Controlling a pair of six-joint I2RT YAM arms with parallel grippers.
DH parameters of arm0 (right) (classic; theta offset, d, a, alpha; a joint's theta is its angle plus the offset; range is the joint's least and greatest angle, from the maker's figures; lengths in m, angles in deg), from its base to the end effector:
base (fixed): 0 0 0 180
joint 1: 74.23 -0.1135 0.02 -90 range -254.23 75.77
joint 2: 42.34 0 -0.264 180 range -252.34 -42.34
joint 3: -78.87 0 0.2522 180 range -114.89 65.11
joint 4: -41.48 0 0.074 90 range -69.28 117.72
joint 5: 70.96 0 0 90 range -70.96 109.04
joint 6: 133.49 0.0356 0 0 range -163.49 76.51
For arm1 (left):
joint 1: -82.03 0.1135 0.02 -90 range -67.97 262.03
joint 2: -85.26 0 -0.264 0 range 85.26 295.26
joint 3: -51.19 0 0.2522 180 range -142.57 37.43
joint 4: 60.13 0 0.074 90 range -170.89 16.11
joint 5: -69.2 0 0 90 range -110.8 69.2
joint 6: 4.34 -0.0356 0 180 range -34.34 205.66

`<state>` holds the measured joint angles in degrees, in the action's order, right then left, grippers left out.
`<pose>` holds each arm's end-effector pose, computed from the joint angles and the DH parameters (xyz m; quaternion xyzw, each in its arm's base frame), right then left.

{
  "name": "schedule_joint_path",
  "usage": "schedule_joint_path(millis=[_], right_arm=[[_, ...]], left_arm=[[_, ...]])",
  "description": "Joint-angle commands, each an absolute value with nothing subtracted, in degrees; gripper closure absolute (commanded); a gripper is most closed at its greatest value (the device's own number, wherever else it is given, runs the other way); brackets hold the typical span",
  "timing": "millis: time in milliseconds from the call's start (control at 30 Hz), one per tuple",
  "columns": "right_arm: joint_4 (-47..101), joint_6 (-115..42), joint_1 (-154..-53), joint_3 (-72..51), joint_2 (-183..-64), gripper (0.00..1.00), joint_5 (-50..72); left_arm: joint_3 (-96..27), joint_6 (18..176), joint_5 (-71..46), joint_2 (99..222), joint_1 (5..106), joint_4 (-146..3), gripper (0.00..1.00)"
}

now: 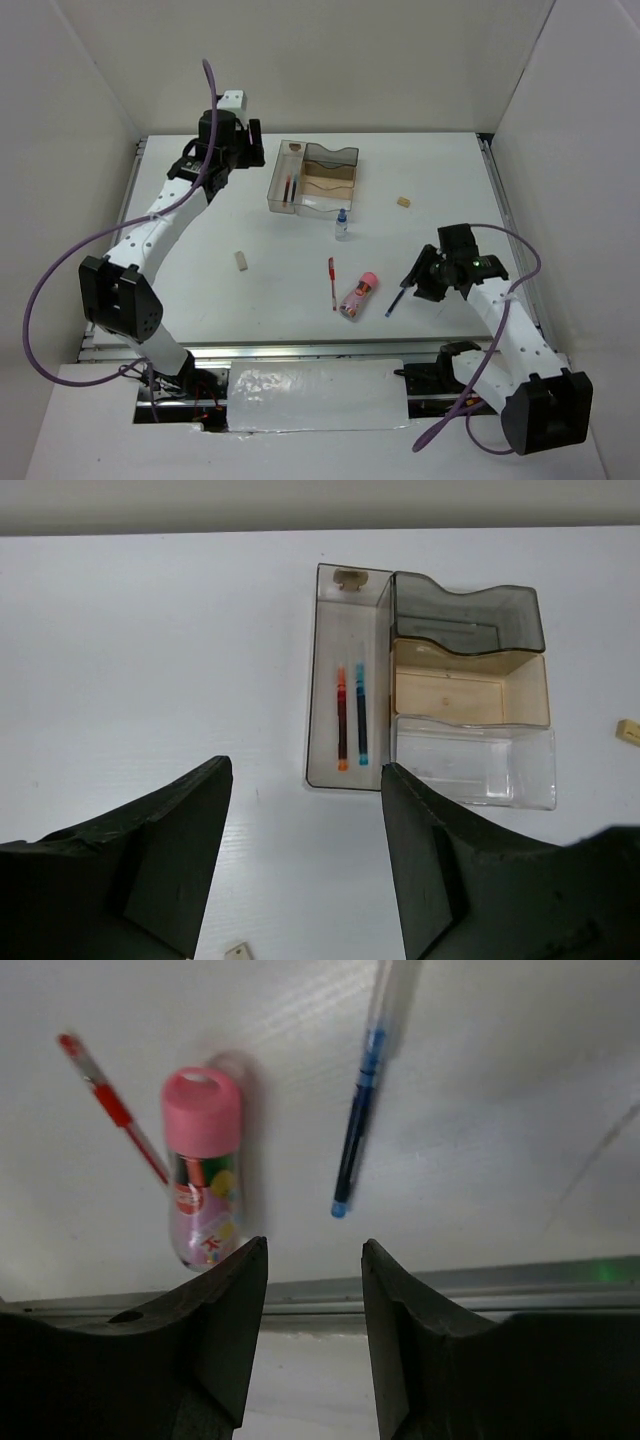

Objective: Sort the stationery into containers
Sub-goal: Pick up the pen from the center of the board.

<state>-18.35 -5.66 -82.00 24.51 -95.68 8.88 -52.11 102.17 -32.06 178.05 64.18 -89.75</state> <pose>0.1686 0.0293 0.2365 0.2258 0.9328 0.1824 0.2138 0.3674 -0.1110 0.3875 -0.0474 0.8114 -0.0941 0.5750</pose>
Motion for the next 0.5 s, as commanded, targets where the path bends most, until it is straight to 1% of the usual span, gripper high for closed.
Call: schedule_joint_path(millis=[0,100,267,467], right_arm=[[-22.9,2.0,-85.4,25.9,-97.3,0.51,13.2],[-22.4,2.9,-87.9,26.6,-98.6,0.50,15.3],[-21.5,2.8,-88.7,27.2,-103.0,0.49,17.8],[-20.2,3.0,-88.6,25.2,-109.7,0.48,18.7]], left_arm=[[-51.3,102.6,-33.2,176.4,64.6,-88.9,0.27],[-49.4,102.6,-33.2,175.4,64.6,-87.5,0.27],[-48.2,104.1,-31.4,175.7,65.9,-87.3,0.26],[-46.2,106.8,-27.4,175.2,68.9,-87.3,0.26]])
